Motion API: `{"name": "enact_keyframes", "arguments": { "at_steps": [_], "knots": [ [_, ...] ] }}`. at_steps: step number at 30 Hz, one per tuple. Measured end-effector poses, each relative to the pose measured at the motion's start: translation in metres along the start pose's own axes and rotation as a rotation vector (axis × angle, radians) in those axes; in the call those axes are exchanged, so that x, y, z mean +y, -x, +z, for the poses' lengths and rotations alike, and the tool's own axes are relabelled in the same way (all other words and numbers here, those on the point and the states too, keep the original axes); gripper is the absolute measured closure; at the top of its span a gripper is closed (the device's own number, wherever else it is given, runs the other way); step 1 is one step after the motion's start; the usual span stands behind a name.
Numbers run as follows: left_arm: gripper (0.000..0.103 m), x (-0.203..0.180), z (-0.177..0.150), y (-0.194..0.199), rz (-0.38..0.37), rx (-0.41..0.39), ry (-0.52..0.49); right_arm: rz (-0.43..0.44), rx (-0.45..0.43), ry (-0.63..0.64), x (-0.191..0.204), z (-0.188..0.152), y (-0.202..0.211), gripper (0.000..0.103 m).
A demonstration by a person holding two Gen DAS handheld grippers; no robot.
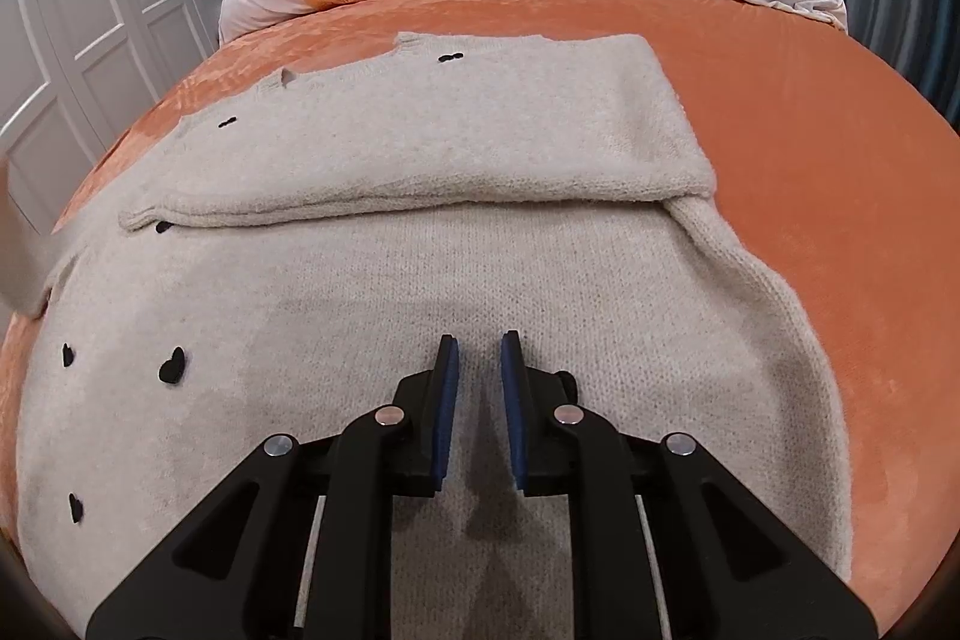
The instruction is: Fold small clothes
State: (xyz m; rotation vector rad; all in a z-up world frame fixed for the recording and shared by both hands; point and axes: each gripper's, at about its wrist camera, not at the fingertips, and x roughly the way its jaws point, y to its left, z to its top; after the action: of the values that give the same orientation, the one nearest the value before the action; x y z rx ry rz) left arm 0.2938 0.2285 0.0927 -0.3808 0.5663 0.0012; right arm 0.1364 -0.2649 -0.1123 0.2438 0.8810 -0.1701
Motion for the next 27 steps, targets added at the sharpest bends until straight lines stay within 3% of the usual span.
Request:
{"name": "enact_keyframes", "arguments": {
  "at_steps": [2, 5, 7, 8, 11, 13, 14, 15, 17, 19, 23, 27],
  "knots": [
    [0.096, -0.090, -0.009, 0.005, -0.177, 0.007, -0.088, 0.016, -0.003, -0.015, -0.003, 0.000, 0.001, 0.089],
    [0.095, -0.185, -0.045, -0.005, -0.335, 0.075, -0.166, 0.042, -0.006, -0.038, -0.008, -0.001, 0.001, 0.089],
    [0.093, -0.245, -0.091, -0.025, -0.388, 0.170, -0.225, 0.061, -0.008, -0.053, -0.011, -0.001, 0.002, 0.089],
    [0.087, -0.265, -0.114, -0.035, -0.406, 0.220, -0.249, 0.070, -0.009, -0.060, -0.012, -0.001, 0.002, 0.089],
    [0.076, -0.294, -0.195, -0.069, -0.392, 0.408, -0.265, 0.112, -0.010, -0.084, -0.017, 0.000, 0.005, 0.081],
    [0.076, -0.286, -0.218, -0.073, -0.364, 0.460, -0.243, 0.120, -0.025, -0.086, -0.017, 0.002, 0.011, 0.069],
    [0.072, -0.273, -0.222, -0.073, -0.362, 0.475, -0.220, 0.116, -0.048, -0.081, -0.017, 0.005, 0.018, 0.058],
    [0.070, -0.252, -0.219, -0.071, -0.352, 0.487, -0.179, 0.119, -0.065, -0.076, -0.017, 0.009, 0.023, 0.055],
    [0.059, -0.218, -0.206, -0.066, -0.318, 0.470, -0.118, 0.134, -0.083, -0.067, -0.016, 0.022, 0.027, 0.054],
    [0.054, -0.173, -0.190, -0.063, -0.232, 0.446, -0.074, 0.153, -0.089, -0.079, -0.016, 0.043, 0.024, 0.054],
    [0.053, -0.100, -0.173, -0.076, -0.109, 0.477, 0.033, 0.203, -0.069, -0.140, -0.016, 0.084, 0.001, 0.045],
    [0.053, -0.041, -0.165, -0.073, -0.093, 0.503, 0.208, 0.103, -0.051, -0.168, -0.016, 0.100, -0.026, 0.045]
  ]
}}
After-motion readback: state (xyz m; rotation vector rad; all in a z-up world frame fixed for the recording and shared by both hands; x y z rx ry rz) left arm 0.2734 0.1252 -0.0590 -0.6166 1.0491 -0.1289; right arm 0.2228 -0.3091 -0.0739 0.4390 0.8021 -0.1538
